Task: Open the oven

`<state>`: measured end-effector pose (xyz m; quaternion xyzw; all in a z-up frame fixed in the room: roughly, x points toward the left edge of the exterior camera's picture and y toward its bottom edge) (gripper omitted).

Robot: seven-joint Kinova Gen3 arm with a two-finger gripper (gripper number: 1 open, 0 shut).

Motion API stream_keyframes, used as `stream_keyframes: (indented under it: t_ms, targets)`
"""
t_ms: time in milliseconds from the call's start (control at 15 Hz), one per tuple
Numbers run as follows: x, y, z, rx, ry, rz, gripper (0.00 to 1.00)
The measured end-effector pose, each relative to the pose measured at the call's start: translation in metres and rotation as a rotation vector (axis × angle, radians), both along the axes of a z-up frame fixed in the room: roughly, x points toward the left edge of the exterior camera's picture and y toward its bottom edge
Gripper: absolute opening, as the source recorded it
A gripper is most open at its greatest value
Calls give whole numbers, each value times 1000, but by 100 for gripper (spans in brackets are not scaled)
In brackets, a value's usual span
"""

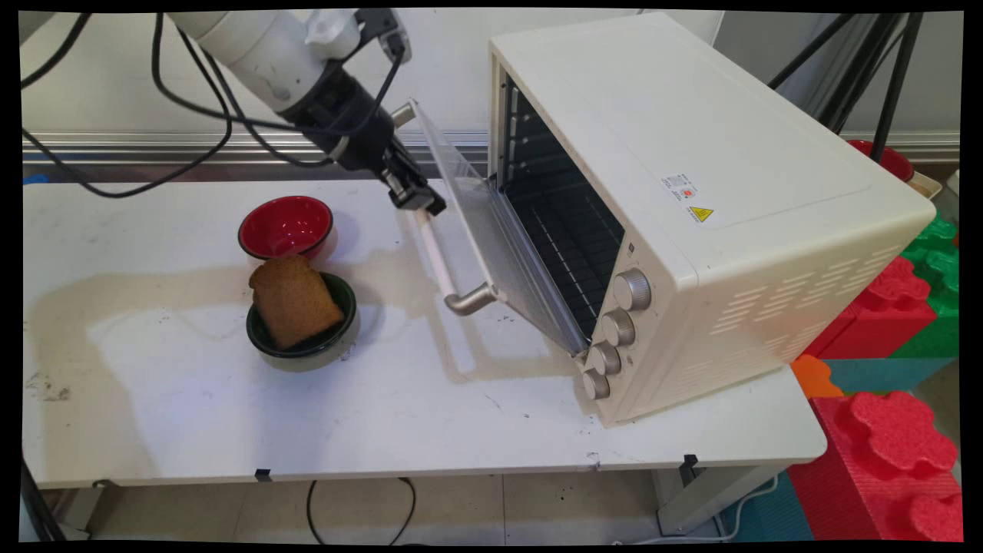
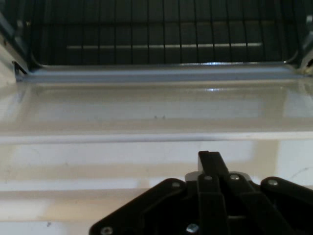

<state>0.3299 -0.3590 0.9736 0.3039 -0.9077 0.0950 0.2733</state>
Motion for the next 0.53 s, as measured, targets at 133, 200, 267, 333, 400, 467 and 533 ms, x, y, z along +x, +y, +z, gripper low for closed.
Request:
stream_keyframes:
  t_ms: [133, 200, 267, 333, 400, 467, 533]
  targets:
    - [2, 5, -11, 9, -9, -2, 0]
    - [3, 7, -16, 15, -14, -3, 0]
    - [4, 10, -21, 20, -19, -3, 0]
    - [5, 11, -24, 23, -22, -2, 0]
    - [6, 14, -29, 28, -26, -3, 0]
    - [7, 15, -32, 31, -29, -3, 0]
    - [8, 18, -37, 34, -33, -3, 0]
